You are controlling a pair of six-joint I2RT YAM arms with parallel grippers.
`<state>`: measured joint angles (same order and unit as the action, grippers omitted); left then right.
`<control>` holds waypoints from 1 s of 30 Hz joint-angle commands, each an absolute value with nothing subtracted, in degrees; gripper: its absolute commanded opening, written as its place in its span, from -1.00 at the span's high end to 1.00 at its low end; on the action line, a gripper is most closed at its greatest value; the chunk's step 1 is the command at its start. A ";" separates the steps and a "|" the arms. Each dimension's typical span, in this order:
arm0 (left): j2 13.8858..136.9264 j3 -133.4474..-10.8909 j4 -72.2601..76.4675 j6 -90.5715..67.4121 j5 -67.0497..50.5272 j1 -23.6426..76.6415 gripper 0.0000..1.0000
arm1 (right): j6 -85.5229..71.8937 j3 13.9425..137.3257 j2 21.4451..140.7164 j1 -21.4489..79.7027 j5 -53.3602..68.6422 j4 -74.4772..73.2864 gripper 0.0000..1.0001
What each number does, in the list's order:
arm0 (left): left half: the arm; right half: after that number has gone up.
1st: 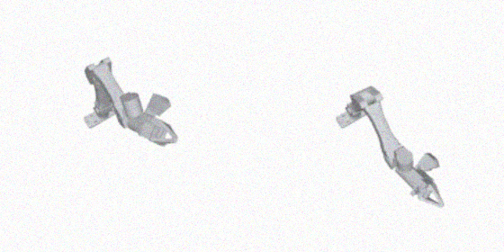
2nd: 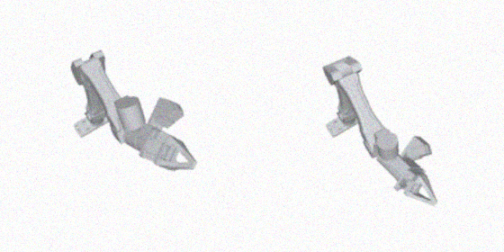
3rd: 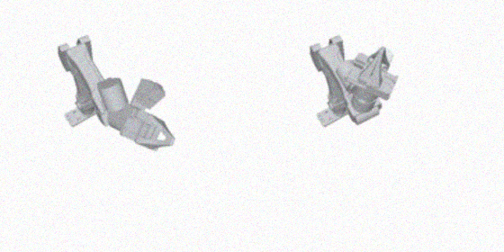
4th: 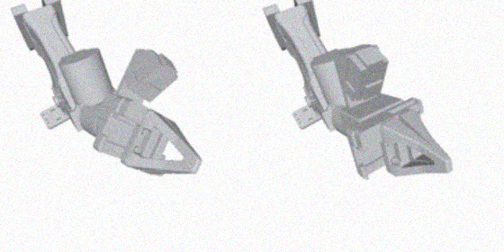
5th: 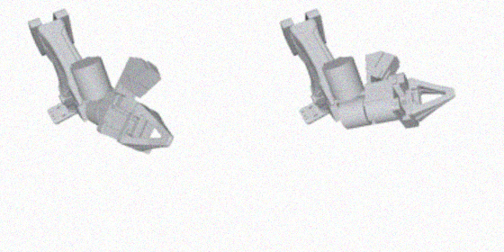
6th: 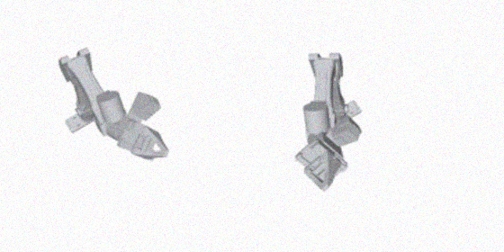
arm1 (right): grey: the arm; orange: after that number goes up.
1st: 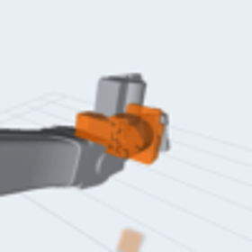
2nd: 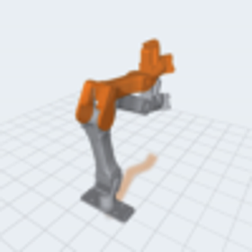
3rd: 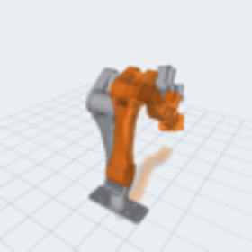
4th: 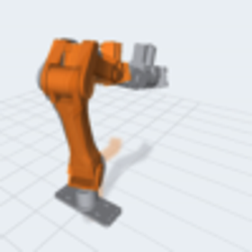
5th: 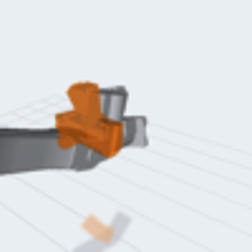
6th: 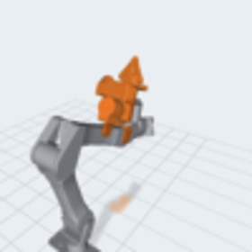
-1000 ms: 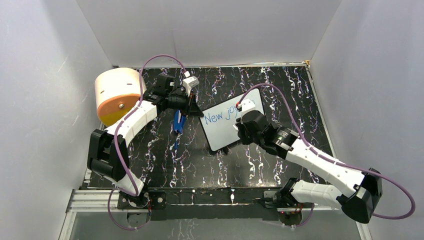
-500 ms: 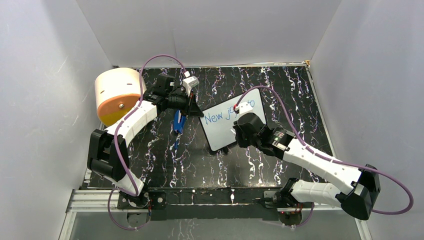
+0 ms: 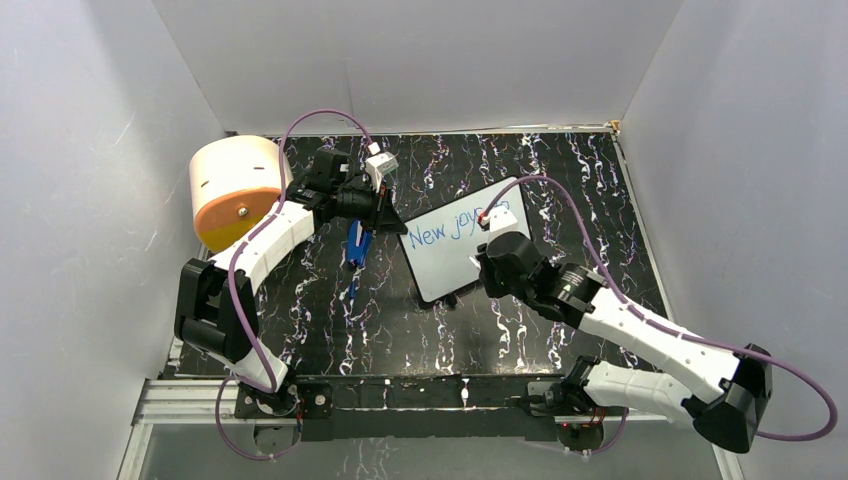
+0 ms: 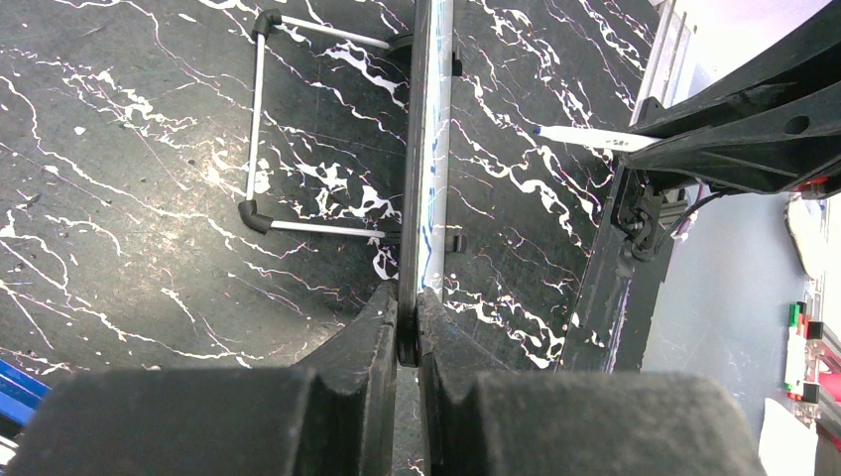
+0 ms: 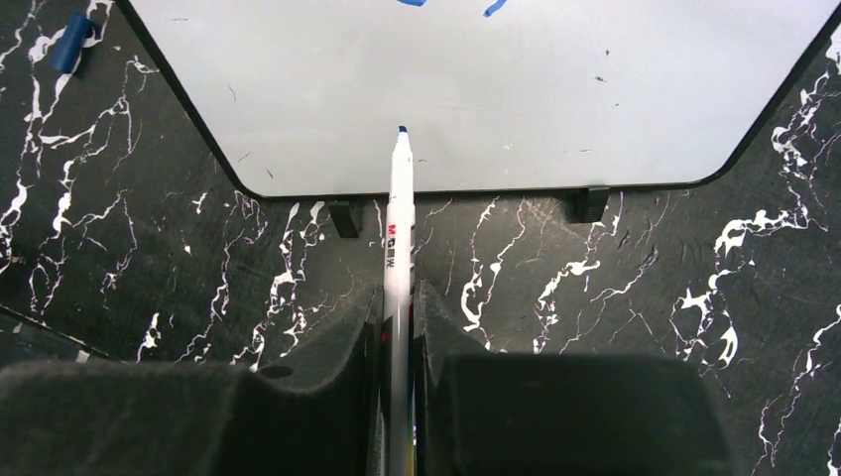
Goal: Write a sentence on the whiteboard
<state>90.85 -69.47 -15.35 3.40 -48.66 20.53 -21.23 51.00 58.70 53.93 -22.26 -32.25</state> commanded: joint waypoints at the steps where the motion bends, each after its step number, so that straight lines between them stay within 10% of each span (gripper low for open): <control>1: 89.88 -68.50 -15.56 5.36 -44.12 20.74 1.00 | -19.17 48.88 54.22 54.27 -21.77 -27.74 1.00; 30: 89.47 -68.60 -15.29 5.01 -43.66 20.74 1.00 | -15.89 50.67 59.91 54.25 -22.69 -28.98 1.00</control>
